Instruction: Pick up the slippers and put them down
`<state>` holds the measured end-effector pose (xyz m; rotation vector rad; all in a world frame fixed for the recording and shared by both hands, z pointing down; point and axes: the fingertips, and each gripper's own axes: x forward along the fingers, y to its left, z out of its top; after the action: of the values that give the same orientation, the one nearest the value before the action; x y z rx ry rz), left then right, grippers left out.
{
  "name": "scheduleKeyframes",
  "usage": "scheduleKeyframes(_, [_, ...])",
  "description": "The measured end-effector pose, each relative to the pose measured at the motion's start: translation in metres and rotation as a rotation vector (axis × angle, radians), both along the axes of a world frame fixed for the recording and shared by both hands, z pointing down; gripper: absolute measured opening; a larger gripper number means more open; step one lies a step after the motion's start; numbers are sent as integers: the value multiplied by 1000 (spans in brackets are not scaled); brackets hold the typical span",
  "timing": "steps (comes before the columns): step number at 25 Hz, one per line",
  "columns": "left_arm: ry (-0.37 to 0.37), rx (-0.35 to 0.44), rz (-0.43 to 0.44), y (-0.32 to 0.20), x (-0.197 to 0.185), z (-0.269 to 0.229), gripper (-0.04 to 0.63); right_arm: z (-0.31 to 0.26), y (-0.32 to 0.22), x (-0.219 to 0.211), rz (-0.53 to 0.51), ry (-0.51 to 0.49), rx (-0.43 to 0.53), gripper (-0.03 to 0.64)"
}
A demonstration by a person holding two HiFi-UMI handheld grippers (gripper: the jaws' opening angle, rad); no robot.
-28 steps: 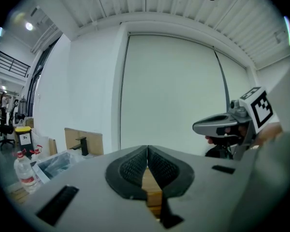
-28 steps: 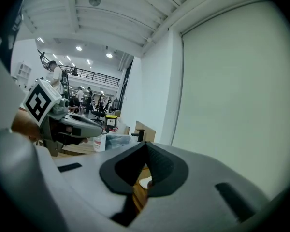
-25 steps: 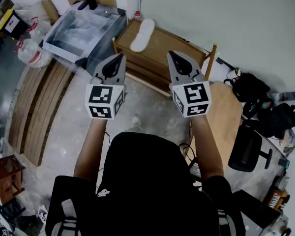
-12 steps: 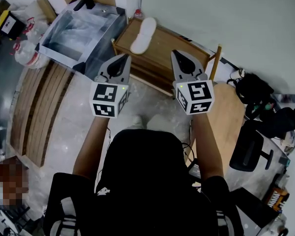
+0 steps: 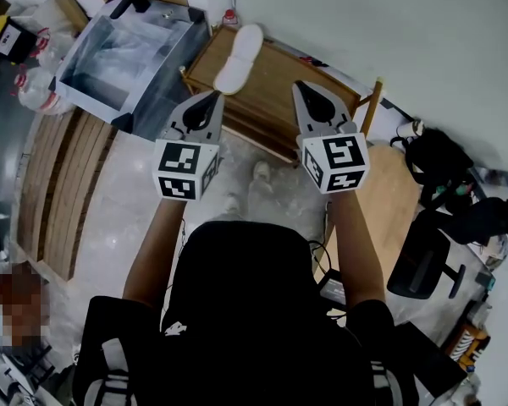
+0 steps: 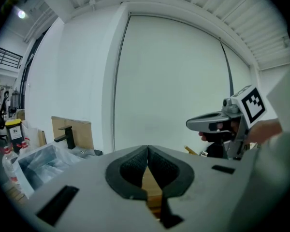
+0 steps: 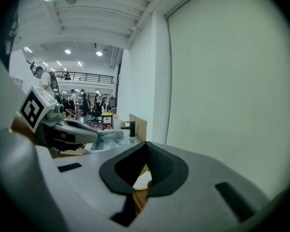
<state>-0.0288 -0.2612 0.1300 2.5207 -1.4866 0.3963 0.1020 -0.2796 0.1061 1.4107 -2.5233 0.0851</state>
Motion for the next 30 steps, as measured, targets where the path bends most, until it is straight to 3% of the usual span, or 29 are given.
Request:
scheduleKeyframes(13, [4,-82,-83,-81,10,51,5,58,-95,18,-109,1,-150,-11])
scheduleKeyframes(18, [-12,-98,-115,-108,5,79,5,87,-121,6,-159,25,-200,-11])
scheduleKeyframes(24, [-13,-180,-120,-130,4,113,5,116,-146,-9,-220,41,-251,-11])
scheduleKeyframes(30, [30,-226,-143,-156,-2,148,5,145,-159,-28,-288,69,-299,-11])
